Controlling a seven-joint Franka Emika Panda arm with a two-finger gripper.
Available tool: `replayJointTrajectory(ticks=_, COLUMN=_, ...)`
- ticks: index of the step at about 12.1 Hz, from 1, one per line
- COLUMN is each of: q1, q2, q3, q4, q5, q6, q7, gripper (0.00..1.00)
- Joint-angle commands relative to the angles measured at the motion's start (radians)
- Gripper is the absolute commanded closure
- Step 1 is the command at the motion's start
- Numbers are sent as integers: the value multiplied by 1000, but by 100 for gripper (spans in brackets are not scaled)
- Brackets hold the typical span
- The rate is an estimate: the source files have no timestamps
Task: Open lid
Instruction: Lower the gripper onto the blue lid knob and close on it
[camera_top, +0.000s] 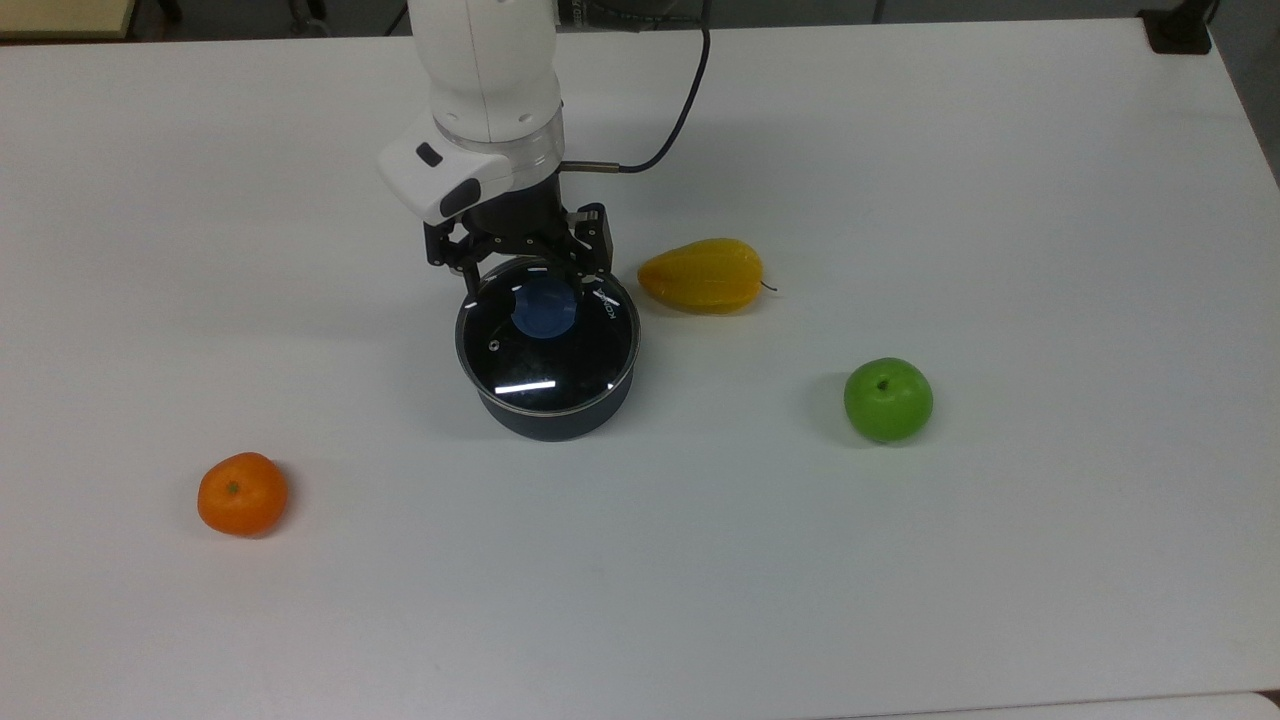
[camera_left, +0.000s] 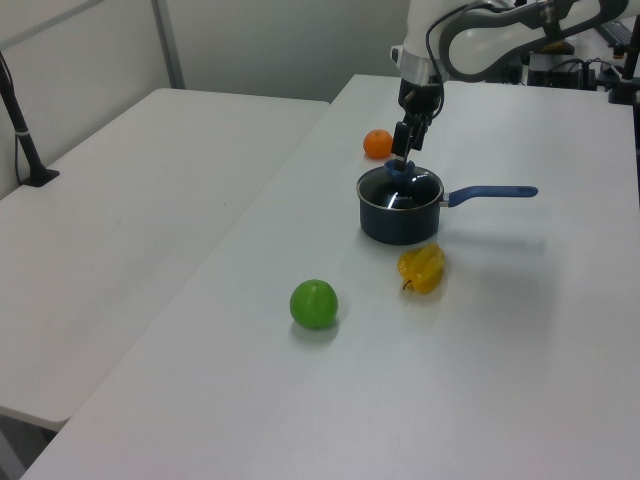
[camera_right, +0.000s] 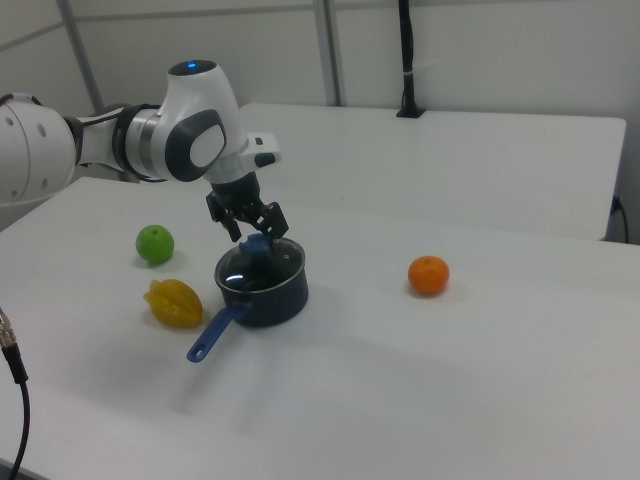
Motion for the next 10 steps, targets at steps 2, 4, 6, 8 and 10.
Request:
replayJointTrajectory(ticks=2, q1=40, q2=17, q3=-7, q4=8, q5=-3, q6=12, q7=9, gripper=10)
replayJointTrajectory(ticks=4, q1=39, q2=18, q3=-14, q4=11, q5=-1, q6=12, q7=9, gripper=10)
replayJointTrajectory(ticks=6, q1=39, q2=19, q3=-16, q4=11, q5=-3, q6=12, q7=9, gripper=10)
replayJointTrajectory(ticks=8, q1=37, q2=21, q3=-16, q4=11, q5=-7, q6=12, q7=9, gripper=17)
replayJointTrajectory(ticks=10, q1=37, q2=24, q3=-16, q4=11, q5=-13, q6=13, q7=8, gripper=26)
